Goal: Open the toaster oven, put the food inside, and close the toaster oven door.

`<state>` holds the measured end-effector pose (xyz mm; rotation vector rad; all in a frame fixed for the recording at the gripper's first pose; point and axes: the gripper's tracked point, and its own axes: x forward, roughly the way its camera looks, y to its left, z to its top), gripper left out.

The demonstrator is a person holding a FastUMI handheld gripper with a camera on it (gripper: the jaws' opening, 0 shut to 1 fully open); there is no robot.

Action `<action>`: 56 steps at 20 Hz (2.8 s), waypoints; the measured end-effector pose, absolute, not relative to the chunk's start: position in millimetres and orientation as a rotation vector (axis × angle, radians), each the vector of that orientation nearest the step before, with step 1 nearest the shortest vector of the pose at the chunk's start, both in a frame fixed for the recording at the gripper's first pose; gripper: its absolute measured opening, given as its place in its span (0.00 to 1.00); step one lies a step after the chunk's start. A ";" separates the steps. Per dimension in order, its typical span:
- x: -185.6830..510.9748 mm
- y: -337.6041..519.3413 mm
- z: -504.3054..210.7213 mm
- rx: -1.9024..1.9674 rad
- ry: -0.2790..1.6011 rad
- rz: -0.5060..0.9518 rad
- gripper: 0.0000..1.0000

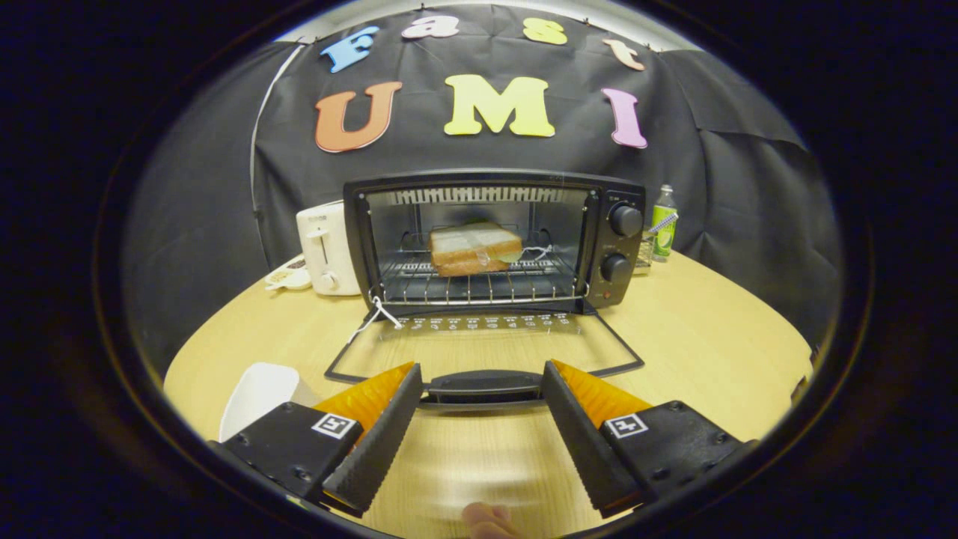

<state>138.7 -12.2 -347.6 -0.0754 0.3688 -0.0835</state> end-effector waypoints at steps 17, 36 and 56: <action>137.8 -4.4 -350.2 -0.065 0.299 -0.055 1.00; 154.7 -2.4 -275.9 -0.085 0.130 -0.018 1.00; 116.9 -29.5 -247.5 -0.140 0.146 0.008 1.00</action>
